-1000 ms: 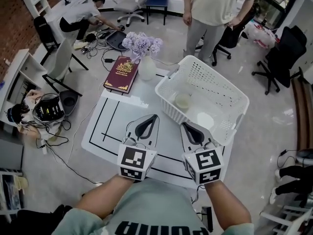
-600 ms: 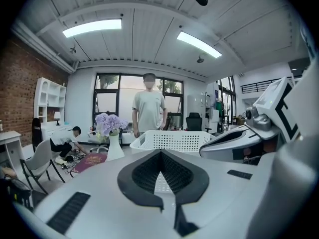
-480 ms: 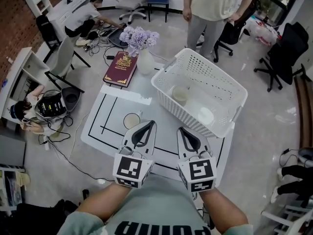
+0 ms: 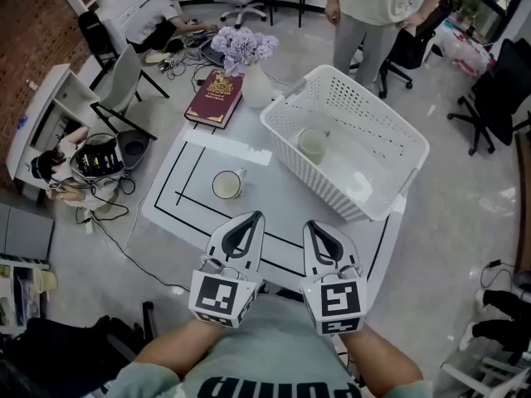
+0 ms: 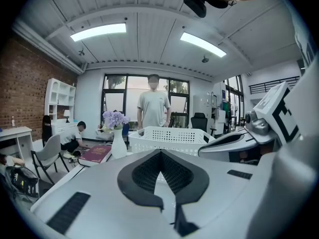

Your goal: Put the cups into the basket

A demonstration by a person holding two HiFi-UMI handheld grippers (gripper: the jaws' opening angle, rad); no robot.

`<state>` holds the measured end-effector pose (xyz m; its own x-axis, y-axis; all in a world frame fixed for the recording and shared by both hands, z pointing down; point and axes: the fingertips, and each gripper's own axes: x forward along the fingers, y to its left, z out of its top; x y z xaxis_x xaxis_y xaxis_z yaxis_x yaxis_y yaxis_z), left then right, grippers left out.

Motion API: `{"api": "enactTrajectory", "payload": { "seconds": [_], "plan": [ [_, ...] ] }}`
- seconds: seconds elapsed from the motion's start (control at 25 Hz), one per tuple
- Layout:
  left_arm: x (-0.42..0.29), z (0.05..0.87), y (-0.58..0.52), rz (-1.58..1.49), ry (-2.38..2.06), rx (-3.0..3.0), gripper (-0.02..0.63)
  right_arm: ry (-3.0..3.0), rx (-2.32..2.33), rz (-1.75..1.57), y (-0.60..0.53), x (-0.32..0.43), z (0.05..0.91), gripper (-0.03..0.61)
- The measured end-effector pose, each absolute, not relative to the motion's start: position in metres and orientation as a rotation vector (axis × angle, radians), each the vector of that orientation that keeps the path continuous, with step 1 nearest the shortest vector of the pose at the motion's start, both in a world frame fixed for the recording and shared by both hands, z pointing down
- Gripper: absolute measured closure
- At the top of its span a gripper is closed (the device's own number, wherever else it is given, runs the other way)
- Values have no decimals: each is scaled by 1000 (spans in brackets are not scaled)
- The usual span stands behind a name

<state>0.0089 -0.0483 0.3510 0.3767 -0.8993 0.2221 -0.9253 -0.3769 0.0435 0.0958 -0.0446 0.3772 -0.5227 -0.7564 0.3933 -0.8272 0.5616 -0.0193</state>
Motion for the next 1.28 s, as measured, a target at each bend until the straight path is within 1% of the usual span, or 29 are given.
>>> {"api": "enactTrajectory", "payload": {
  "seconds": [0.52, 1.04, 1.28],
  "plan": [
    [1, 357, -42, 284, -1609, 2504, 611, -2437, 1319, 327, -38, 89, 387, 561],
    [-12, 355, -49, 251, -1565, 2575, 611, -2414, 1330, 333, -40, 71, 390, 561],
    [-42, 355, -56, 271, -1658, 2517, 609, -2455, 1265, 332, -46, 51, 393, 558]
  ]
}}
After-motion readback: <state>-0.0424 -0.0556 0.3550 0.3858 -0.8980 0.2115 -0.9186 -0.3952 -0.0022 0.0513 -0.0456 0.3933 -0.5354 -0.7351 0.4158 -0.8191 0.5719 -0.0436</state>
